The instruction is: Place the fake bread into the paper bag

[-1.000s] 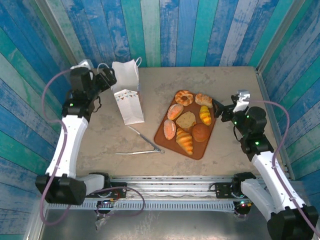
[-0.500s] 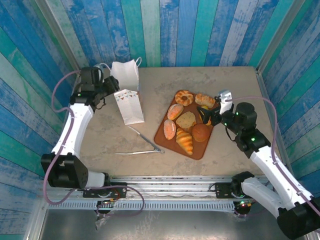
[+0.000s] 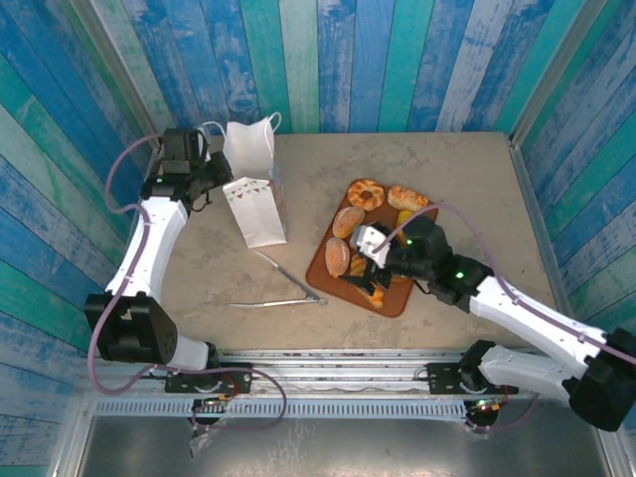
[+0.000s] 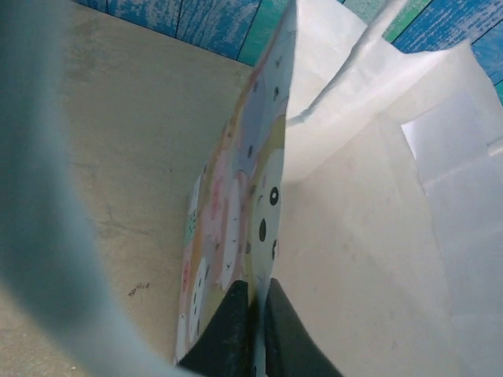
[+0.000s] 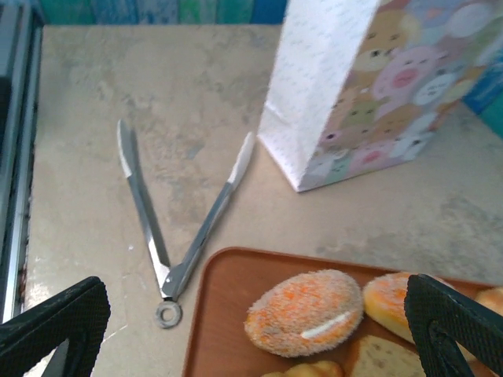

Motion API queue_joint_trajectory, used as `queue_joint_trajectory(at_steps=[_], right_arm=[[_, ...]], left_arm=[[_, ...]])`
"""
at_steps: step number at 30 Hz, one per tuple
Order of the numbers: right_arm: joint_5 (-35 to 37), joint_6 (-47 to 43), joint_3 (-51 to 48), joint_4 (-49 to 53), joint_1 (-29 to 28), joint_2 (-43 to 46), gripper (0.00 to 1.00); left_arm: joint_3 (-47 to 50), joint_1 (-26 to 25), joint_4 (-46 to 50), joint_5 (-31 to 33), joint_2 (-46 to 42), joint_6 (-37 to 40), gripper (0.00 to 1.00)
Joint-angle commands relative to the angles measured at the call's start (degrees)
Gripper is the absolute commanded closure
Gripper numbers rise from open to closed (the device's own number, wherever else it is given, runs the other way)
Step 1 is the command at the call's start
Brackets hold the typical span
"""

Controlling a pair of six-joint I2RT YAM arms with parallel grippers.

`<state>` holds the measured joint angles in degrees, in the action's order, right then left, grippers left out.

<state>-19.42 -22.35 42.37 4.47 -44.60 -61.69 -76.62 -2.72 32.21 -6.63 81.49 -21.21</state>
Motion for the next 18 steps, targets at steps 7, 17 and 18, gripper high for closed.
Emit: queue_joint_trajectory(at_steps=[7,17,18], right_arm=[[4.39,-3.14,6.24,-1.3,-10.64,-14.84,0.0],[10.95,-1.27,14.73,-0.18,-16.34,-31.36,0.0],[11.58,-1.07,15.52,-0.11,-16.58,-32.74,0.0]], left_arm=[[-2.66,0.05,-1.94,-3.11,2.36,0.29,0.95],[-2.6,0.08,-2.7,-3.94,3.41,0.47,0.93],[-2.62,0.08,-2.68,-4.0,3.36,0.54,0.93]])
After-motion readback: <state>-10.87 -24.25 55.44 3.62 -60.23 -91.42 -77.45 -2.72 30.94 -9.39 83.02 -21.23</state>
